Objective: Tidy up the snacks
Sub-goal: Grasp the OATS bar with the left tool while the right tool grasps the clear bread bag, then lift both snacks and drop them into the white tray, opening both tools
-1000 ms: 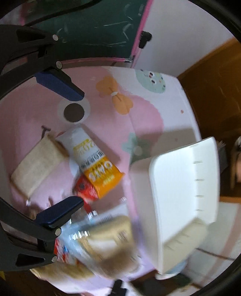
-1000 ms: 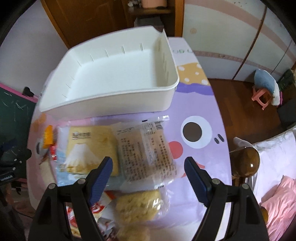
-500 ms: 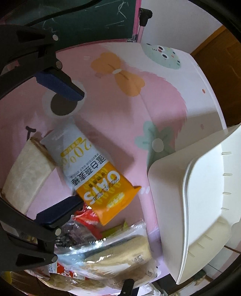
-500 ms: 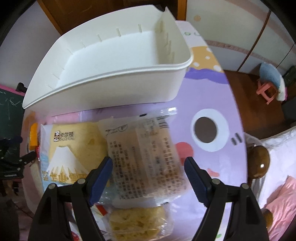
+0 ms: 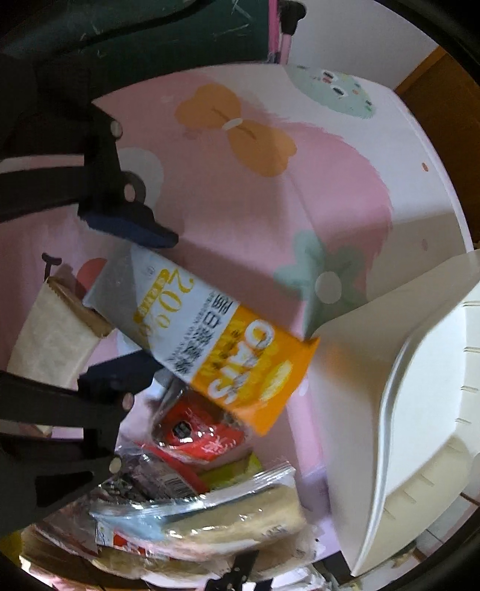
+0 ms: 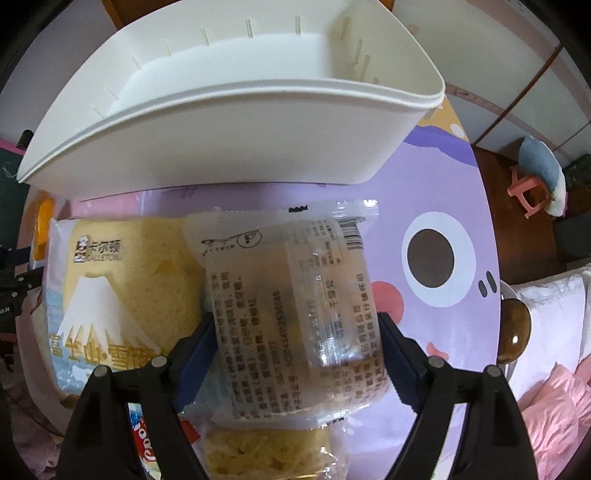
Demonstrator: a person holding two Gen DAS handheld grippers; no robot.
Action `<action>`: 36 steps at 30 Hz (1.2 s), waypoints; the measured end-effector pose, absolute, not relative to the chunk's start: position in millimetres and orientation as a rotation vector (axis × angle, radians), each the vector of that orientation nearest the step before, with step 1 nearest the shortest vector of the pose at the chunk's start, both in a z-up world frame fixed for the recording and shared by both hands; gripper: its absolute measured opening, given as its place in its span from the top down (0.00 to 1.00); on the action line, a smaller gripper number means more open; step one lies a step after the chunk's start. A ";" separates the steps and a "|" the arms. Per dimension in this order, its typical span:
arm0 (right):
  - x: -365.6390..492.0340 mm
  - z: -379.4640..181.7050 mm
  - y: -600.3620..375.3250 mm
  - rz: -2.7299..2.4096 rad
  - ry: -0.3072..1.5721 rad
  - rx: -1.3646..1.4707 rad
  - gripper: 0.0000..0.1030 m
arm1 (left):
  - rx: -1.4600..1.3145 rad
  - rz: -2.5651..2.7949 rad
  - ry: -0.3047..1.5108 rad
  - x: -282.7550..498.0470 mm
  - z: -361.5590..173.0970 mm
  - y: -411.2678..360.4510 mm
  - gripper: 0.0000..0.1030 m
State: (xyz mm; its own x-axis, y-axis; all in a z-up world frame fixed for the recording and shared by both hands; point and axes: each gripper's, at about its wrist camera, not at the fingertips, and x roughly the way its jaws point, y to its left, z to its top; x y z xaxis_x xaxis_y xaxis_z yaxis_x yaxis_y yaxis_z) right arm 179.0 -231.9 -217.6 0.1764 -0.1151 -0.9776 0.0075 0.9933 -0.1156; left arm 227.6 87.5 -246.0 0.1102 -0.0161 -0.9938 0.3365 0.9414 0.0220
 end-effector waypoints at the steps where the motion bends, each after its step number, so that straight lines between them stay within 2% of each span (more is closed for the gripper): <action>1: 177.4 -218.1 -231.8 -0.091 1.388 -0.085 0.21 | 0.274 -0.261 1.439 226.3 -246.5 87.6 0.56; 4: 175.6 -217.2 -228.8 -0.103 1.374 -0.073 0.27 | 0.273 -0.230 1.438 228.9 -246.5 90.2 0.61; 6: 175.2 -214.1 -228.6 -0.107 1.363 -0.069 0.33 | 0.248 -0.211 1.430 230.7 -243.9 94.4 0.61; 9: 172.9 -207.4 -230.7 -0.105 1.362 -0.020 0.37 | 0.232 -0.180 1.399 222.4 -232.3 96.2 0.62; 21: 124.4 -157.2 -225.7 -0.030 1.251 0.012 0.38 | 0.129 -0.112 1.332 179.7 -169.7 107.7 0.62; 30: 95.6 -76.9 -217.7 0.044 1.130 -0.008 0.37 | 0.073 -0.174 1.136 130.8 -61.6 78.0 0.61; 36: 102.4 -16.6 -212.1 0.077 1.036 -0.015 0.36 | 0.076 -0.205 0.984 133.7 10.6 48.4 0.61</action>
State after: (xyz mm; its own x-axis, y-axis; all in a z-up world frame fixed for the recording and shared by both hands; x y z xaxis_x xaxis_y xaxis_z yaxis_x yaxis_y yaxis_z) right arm 102.4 -212.1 -16.6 0.5069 0.0562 -0.8602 -0.0708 0.9972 0.0234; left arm 133.7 48.4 10.6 0.5365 -0.1373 -0.8327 0.2064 0.9781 -0.0283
